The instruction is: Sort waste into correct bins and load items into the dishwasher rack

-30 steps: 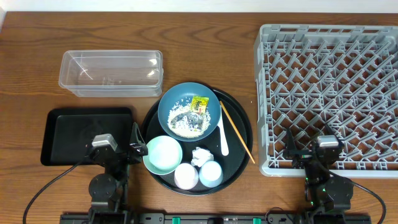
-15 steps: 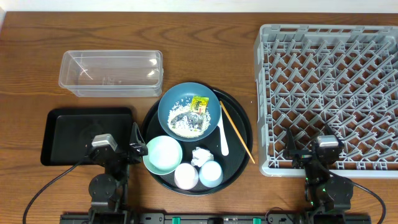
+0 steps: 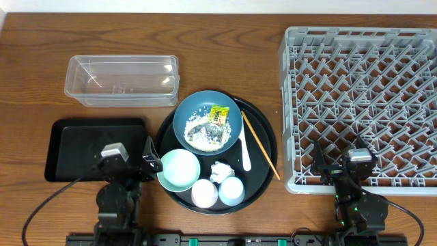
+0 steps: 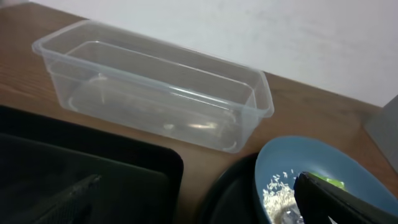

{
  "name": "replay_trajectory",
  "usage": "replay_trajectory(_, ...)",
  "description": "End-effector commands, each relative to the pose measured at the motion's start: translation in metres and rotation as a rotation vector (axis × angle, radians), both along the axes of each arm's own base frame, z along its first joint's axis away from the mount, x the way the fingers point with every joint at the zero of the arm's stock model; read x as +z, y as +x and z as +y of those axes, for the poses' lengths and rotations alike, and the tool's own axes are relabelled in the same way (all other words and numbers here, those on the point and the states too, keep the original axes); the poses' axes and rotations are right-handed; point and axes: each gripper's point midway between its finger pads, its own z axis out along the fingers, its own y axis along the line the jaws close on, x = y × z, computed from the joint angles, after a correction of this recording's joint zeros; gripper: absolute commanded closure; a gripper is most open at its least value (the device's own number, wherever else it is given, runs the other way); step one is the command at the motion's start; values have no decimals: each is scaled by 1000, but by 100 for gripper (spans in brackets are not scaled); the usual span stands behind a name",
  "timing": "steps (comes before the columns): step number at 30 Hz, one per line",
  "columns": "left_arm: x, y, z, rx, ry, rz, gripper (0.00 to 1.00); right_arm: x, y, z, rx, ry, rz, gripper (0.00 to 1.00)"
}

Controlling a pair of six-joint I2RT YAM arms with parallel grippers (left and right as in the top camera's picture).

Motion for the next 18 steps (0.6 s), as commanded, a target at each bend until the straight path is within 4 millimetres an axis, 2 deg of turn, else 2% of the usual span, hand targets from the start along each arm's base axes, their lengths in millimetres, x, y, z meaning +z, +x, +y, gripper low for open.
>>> replay_trajectory(1,33,4,0,1,-12,-18,2,3,-1,4,17,9,-7,1)
replay_trajectory(5,50,13,-4,-19,-14,57,2,14,-1,-2,-16,60,-26,1)
replay_trajectory(8,56,27,-17,-90,-34,120,2,26,-3,-3,-23,82,-36,1)
replay_trajectory(11,56,44,-34,-174,-64,193,2,36,-5,-5,-37,87,-3,1)
replay_trajectory(18,49,73,-46,-217,-93,400,2,59,9,-7,-56,79,130,1)
